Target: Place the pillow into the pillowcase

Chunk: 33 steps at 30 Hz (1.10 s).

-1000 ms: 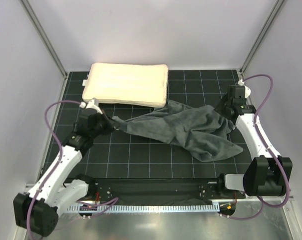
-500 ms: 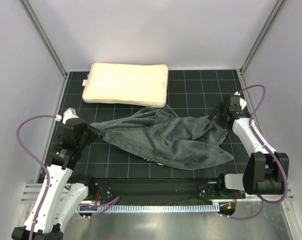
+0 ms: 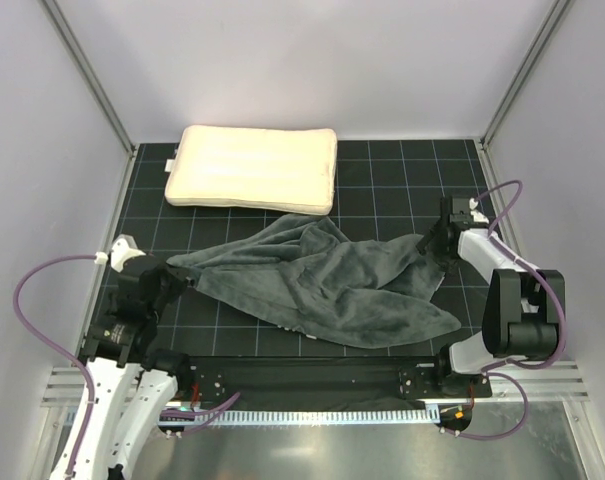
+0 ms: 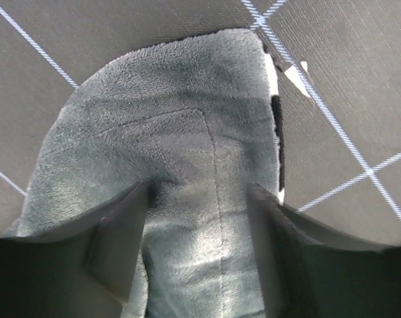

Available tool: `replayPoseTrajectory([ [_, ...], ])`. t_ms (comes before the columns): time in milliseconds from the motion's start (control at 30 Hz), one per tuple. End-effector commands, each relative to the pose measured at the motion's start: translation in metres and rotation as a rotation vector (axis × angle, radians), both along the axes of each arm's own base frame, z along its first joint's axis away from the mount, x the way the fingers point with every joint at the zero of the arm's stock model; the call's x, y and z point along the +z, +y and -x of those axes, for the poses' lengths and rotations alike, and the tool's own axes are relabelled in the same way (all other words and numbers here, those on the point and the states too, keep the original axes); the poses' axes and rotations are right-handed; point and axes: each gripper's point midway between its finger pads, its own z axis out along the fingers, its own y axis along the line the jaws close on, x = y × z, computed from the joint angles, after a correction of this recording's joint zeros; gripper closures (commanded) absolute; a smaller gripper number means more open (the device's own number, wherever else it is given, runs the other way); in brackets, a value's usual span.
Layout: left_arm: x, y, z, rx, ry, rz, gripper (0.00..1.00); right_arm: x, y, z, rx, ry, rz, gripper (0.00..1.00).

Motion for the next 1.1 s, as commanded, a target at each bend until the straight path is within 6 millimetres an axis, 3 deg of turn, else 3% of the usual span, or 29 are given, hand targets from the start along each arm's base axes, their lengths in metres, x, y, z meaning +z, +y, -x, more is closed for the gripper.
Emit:
replayPoseTrajectory([
  [0,0.015,0.009,-0.003,0.039,-0.065,-0.015,1.00,-0.004,0.001,-0.014,-0.039,-0.043,-0.022,0.46],
  [33,0.016,0.010,-0.002,0.038,-0.065,-0.020,0.99,-0.006,-0.001,-0.014,-0.043,-0.036,-0.014,0.58],
  [67,0.018,0.010,-0.001,0.035,-0.070,-0.025,1.00,-0.006,-0.004,-0.015,-0.054,-0.034,0.001,0.77],
  [133,0.019,0.011,0.000,0.038,-0.072,-0.032,1.00,-0.005,-0.012,-0.010,-0.083,-0.010,0.042,0.91],
  [200,0.019,0.012,0.001,0.035,-0.072,-0.036,1.00,0.003,-0.028,-0.007,-0.130,0.000,0.110,0.96],
  [333,0.012,0.002,0.003,-0.014,-0.063,-0.015,1.00,0.029,-0.055,-0.002,-0.225,-0.043,0.152,0.96],
  [500,0.001,-0.025,0.004,-0.138,-0.076,0.079,1.00,0.086,-0.093,0.011,-0.369,-0.179,0.212,0.96],
  [533,-0.013,-0.029,0.005,-0.145,-0.051,0.097,1.00,0.094,-0.106,0.016,-0.418,-0.196,0.231,0.96],
  [667,-0.034,-0.044,0.002,-0.197,-0.002,0.151,0.99,0.123,-0.122,0.006,-0.439,-0.293,0.195,0.96],
  [733,-0.037,-0.046,0.000,-0.203,0.008,0.147,0.98,0.119,-0.122,0.004,-0.428,-0.245,0.189,0.86],
  [767,-0.040,-0.046,-0.001,-0.209,0.020,0.141,0.92,0.126,-0.124,-0.001,-0.426,-0.249,0.189,0.59],
  [833,-0.037,-0.049,-0.004,-0.227,0.015,0.135,0.42,0.128,-0.118,-0.001,-0.398,-0.226,0.172,0.34],
  [867,-0.035,-0.049,-0.004,-0.232,0.011,0.128,0.28,0.131,-0.108,-0.005,-0.352,-0.241,0.169,0.22],
  [900,-0.033,-0.047,-0.005,-0.226,0.007,0.121,0.14,0.139,-0.102,-0.012,-0.316,-0.281,0.178,0.15],
  [933,-0.033,-0.042,-0.008,-0.199,0.004,0.100,0.07,0.150,-0.094,-0.012,-0.262,-0.312,0.202,0.14],
  [1033,-0.025,-0.037,-0.019,-0.186,-0.007,0.059,0.00,0.157,-0.044,-0.025,-0.011,-0.379,0.164,0.13],
  [1067,-0.029,-0.037,-0.024,-0.196,0.014,0.034,0.00,0.162,-0.012,-0.036,0.133,-0.442,0.072,0.13],
])
